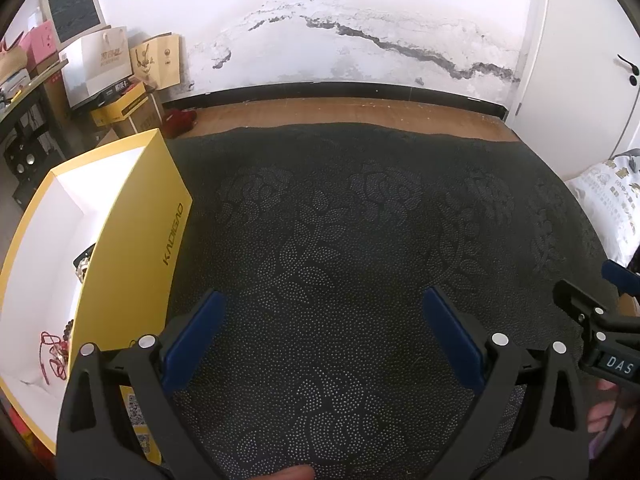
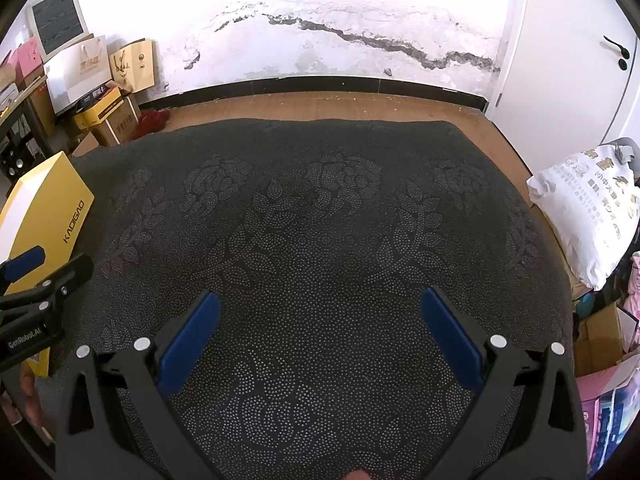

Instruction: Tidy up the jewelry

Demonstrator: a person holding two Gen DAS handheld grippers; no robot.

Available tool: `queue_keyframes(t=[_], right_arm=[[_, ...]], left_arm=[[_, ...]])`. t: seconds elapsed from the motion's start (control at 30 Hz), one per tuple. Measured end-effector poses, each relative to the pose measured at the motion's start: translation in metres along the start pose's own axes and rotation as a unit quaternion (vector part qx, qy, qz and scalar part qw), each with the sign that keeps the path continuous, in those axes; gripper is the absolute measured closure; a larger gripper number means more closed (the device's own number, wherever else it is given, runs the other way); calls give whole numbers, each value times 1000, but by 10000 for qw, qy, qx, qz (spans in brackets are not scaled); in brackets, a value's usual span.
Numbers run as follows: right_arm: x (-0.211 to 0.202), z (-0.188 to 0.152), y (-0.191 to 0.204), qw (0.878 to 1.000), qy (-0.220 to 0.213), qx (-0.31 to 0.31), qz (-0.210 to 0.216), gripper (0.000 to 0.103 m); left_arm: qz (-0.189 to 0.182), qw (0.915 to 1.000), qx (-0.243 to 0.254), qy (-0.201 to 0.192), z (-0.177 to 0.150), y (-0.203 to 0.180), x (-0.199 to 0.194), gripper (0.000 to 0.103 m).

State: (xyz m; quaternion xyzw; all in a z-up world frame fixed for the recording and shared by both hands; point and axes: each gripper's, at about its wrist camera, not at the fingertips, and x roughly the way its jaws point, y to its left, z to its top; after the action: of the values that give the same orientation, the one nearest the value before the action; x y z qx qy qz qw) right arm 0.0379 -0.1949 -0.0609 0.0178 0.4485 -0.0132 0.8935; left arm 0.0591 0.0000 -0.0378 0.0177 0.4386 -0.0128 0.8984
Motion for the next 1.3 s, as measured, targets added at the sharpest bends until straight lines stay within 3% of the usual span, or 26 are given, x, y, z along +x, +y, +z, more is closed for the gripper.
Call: queue_keyframes(t=[1.3], right_arm=[[3,2,7,10000,38,-66,46,6]], left_arm=[[-7,10000,51,28,-1,1,-1,6]])
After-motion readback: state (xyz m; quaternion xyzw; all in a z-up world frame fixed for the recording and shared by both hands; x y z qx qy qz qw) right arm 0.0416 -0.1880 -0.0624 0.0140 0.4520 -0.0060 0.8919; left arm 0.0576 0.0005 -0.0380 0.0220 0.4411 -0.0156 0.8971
